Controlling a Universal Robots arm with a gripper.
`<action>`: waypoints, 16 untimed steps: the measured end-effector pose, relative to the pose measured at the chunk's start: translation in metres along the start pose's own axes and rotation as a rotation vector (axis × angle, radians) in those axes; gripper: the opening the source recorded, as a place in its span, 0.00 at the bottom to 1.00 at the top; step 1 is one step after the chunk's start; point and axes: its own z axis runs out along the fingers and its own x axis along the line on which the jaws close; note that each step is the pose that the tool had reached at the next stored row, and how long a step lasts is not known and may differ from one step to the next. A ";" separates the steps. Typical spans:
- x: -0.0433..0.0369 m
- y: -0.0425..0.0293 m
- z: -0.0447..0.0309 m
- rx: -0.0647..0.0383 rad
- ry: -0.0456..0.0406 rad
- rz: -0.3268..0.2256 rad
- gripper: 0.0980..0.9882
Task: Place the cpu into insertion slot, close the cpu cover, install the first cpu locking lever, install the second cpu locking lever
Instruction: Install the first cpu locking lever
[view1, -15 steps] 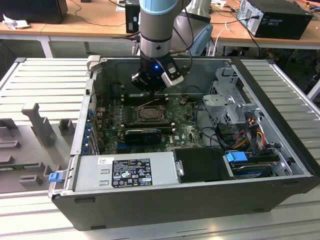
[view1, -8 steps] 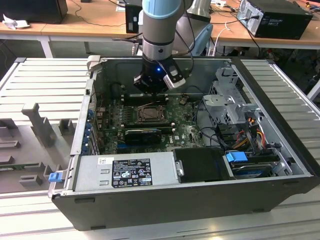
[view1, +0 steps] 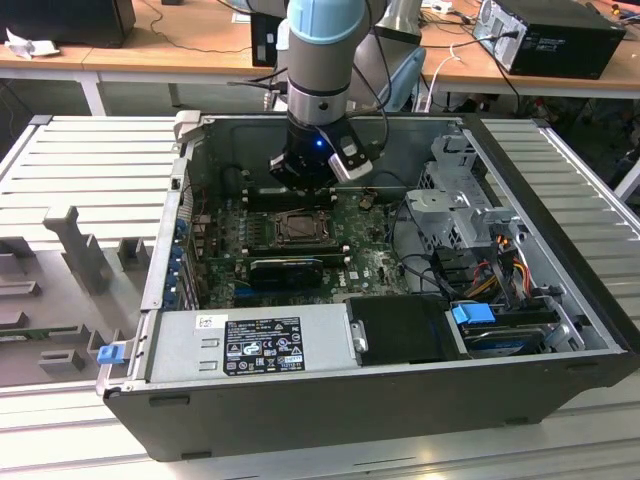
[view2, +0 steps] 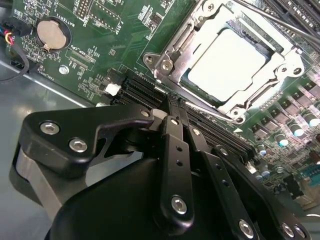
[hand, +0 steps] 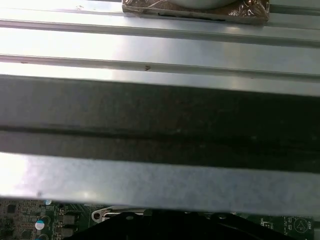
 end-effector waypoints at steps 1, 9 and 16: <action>-0.0002 -0.0001 0.0007 0.002 -0.0001 0.002 0.01; -0.0013 -0.0007 0.0049 0.013 0.0002 0.005 0.01; -0.0018 -0.0008 0.0075 0.024 0.0001 0.005 0.01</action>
